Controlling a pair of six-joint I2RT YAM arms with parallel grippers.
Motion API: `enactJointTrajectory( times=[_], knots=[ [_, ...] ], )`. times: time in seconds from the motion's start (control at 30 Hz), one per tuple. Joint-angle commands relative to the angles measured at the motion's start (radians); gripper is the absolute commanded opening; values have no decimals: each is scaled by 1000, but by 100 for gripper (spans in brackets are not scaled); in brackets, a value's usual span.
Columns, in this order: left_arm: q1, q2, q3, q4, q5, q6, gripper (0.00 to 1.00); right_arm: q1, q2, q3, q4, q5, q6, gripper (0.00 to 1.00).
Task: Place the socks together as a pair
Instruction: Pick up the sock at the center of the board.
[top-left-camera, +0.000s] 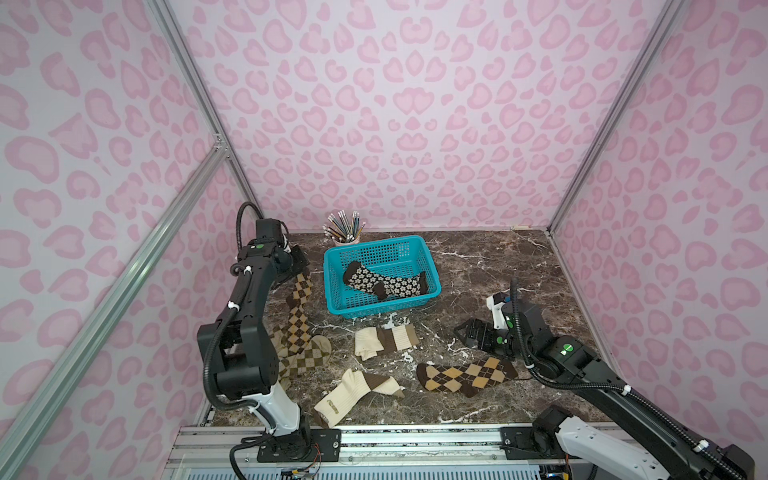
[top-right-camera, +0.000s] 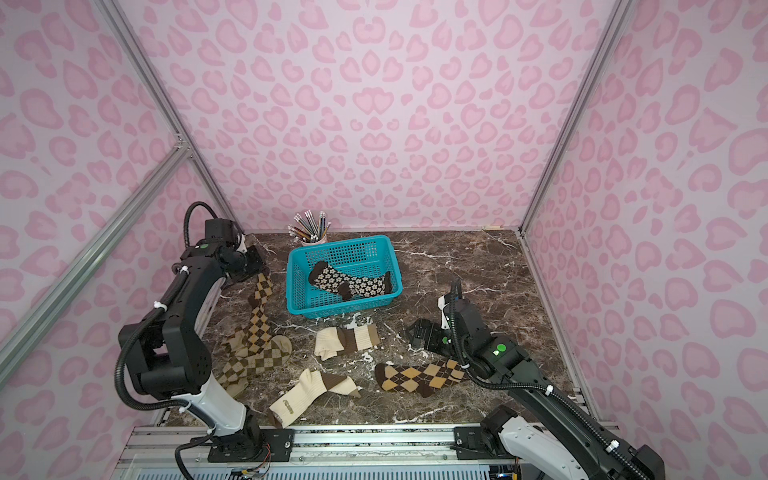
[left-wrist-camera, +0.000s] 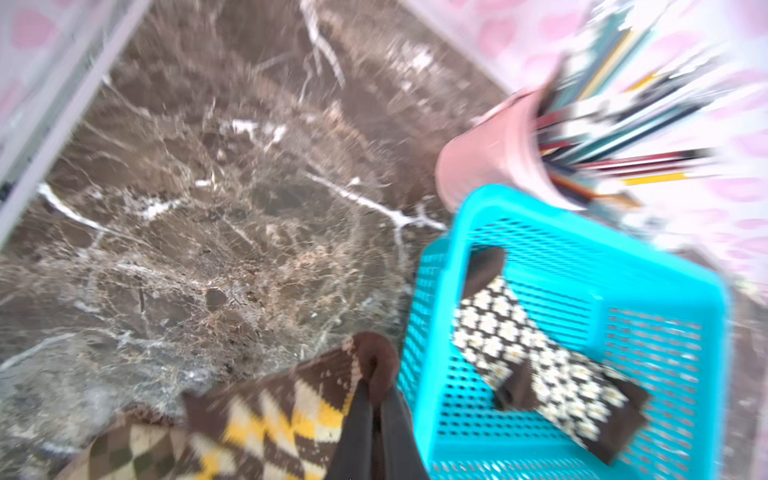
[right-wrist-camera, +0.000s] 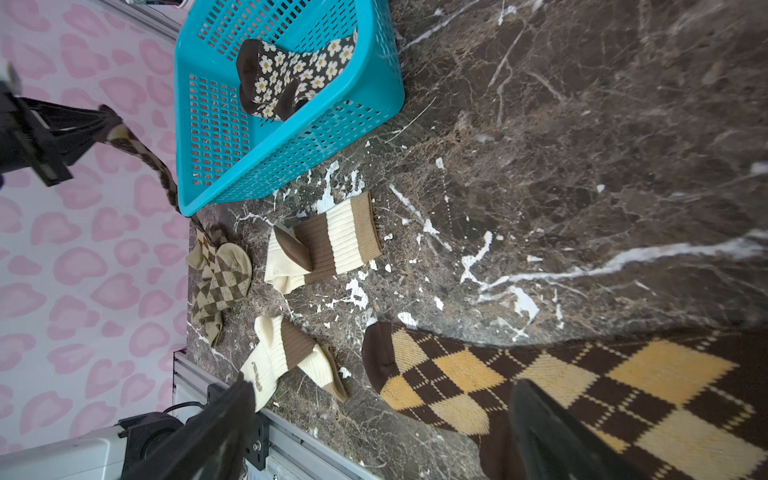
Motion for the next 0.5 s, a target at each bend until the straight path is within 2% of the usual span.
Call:
enactJointTrajectory(
  times=[0.0, 0.13, 0.27, 0.47],
  knots=[
    [-11, -79, -2, -42, 61, -41, 4, 0, 16, 5, 62, -13, -17, 100],
    [-75, -224, -115, 10, 129, -141, 3, 1, 37, 12, 73, -28, -31, 100],
    [-123, -327, -88, -54, 116, -186, 3, 0, 54, 19, 75, -39, -54, 100],
    [-139, -459, -48, -141, 148, -245, 3, -1, 61, 9, 93, -59, -68, 100]
  ],
)
